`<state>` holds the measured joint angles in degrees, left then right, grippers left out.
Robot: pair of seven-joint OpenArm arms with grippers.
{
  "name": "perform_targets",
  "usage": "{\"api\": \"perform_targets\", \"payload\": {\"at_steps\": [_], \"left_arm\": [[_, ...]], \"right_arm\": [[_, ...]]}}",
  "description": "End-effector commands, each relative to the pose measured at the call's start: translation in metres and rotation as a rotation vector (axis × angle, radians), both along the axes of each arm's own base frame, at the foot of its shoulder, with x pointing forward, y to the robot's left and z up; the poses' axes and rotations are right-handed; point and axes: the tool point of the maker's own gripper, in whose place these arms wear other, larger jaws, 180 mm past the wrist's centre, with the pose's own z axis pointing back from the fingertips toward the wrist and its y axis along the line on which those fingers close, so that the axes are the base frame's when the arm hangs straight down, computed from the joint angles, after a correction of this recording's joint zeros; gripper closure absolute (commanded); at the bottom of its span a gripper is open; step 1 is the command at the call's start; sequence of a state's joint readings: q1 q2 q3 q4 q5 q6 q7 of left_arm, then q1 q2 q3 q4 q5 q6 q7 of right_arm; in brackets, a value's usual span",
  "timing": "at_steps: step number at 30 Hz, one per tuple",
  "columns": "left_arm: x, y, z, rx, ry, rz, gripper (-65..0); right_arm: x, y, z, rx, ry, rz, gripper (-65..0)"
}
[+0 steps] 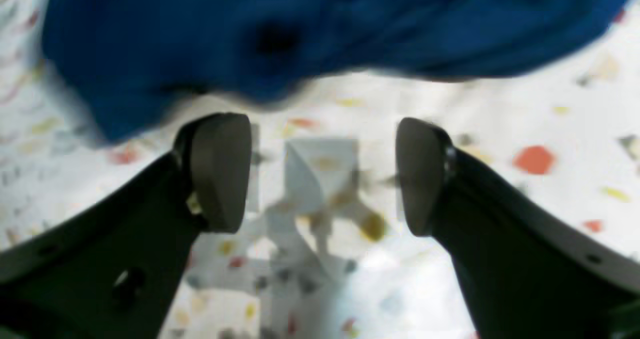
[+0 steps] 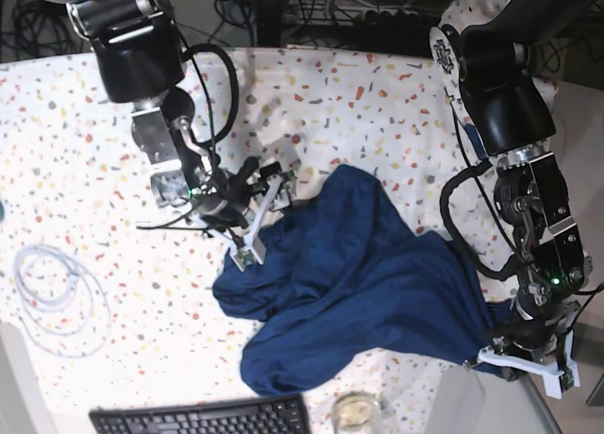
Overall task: Layout the t-shirt on the table in an organized manner, then fold the t-shirt properly
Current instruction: 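Lift the shirt with both grippers and drag it across the cloth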
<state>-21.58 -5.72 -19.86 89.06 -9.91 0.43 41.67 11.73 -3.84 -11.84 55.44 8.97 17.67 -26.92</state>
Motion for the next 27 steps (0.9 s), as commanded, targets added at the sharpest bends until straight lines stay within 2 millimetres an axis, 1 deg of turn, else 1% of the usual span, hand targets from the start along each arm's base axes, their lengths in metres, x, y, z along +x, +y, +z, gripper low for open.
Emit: {"api": "perform_targets", "payload": {"at_steps": [1,3,5,9,13,14,16,17,19,20,22,23,24,26,27], "left_arm": [[0.007,0.004,0.028,0.020,-0.081,0.006,0.0],[0.007,0.004,0.028,0.020,-0.080,0.006,0.0],[0.004,0.004,0.022,0.020,-0.068,0.006,0.0],[0.001,0.002,0.015,0.023,-0.051,0.000,0.0],[0.001,0.001,0.015,0.023,-0.051,-0.001,0.0],[0.001,0.002,0.015,0.023,-0.051,0.000,0.0],[0.001,0.003,0.015,0.022,-0.052,0.003,0.0],[0.001,0.003,0.016,0.022,-0.053,0.003,0.0],[0.001,0.002,0.016,0.022,-0.053,0.001,0.0],[0.001,0.002,0.016,0.023,-0.053,0.000,0.0],[0.001,0.001,0.020,0.027,-0.064,0.000,0.0],[-0.001,0.002,0.022,0.029,-0.072,0.002,0.0],[-0.006,0.001,0.024,0.034,-0.080,0.003,0.0],[-0.015,-0.004,0.038,0.050,-0.122,-0.002,0.0],[-0.023,-0.008,0.041,0.056,-0.136,-0.006,0.0]], "right_arm": [[0.012,0.008,0.007,0.011,-0.015,0.007,-41.3],[0.018,0.009,0.006,0.007,-0.007,0.009,-41.1],[0.018,0.023,0.012,0.032,-0.012,0.019,-41.1],[0.018,0.035,0.016,0.053,-0.015,0.026,-41.1],[0.018,0.036,0.016,0.056,-0.016,0.029,-40.2],[0.018,0.036,0.016,0.056,-0.016,0.029,-37.8],[0.017,0.036,0.016,0.056,-0.015,0.030,-26.6],[0.017,0.036,0.016,0.056,-0.015,0.030,-19.1],[0.016,0.034,0.015,0.053,-0.012,0.030,0.0],[0.017,0.034,0.016,0.053,-0.014,0.030,0.0],[0.006,0.034,0.011,0.051,0.003,0.037,-1.1],[0.003,0.035,0.016,0.057,-0.008,0.052,0.0],[-0.005,0.032,0.018,0.056,-0.011,0.077,0.0],[-0.023,0.028,0.026,0.048,-0.020,0.130,0.0],[-0.032,0.025,0.030,0.045,-0.027,0.142,0.0]]}}
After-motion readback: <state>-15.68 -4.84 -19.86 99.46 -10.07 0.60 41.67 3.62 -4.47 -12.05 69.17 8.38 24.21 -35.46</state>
